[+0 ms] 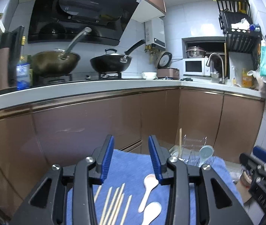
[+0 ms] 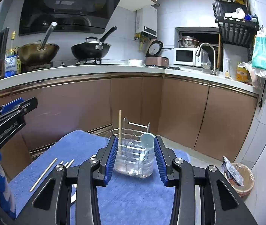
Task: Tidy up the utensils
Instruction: 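Withdraw both open tools from the holder back over the towel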
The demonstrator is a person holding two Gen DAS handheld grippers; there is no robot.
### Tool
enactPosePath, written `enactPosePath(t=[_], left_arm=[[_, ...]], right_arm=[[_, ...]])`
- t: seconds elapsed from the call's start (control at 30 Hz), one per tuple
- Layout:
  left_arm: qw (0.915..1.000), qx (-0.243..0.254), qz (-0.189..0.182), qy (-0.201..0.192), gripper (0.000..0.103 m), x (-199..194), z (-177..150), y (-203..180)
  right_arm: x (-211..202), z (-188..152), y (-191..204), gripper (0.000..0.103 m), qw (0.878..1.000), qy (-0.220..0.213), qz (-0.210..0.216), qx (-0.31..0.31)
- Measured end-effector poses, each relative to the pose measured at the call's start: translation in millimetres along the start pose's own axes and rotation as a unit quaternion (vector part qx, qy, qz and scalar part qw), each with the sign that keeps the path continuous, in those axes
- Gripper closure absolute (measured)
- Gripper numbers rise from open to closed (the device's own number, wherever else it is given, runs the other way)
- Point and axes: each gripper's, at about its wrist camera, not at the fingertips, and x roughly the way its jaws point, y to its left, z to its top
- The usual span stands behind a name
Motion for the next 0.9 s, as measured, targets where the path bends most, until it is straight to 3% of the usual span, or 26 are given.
enactPosePath(t=[0.53,0.77,0.9], left_arm=[[0.9988,0.012,0.046,-0.005,0.067,-63.3,-6.9,57.2],[0.9984,0.01,0.05,0.025,0.067,-46.9,-15.7,72.7],[0.9969,0.005,0.03,0.073,0.067,-15.5,-25.8,83.2]], right_arm=[[-45.3,-9.8,36.5,0.064,0.995,0.023,0.092,0.009],[-34.7,-14.5,45.9,0.064,0.991,0.047,0.125,0.013],[-13.5,-21.3,48.1,0.064,0.988,0.072,0.138,0.02]])
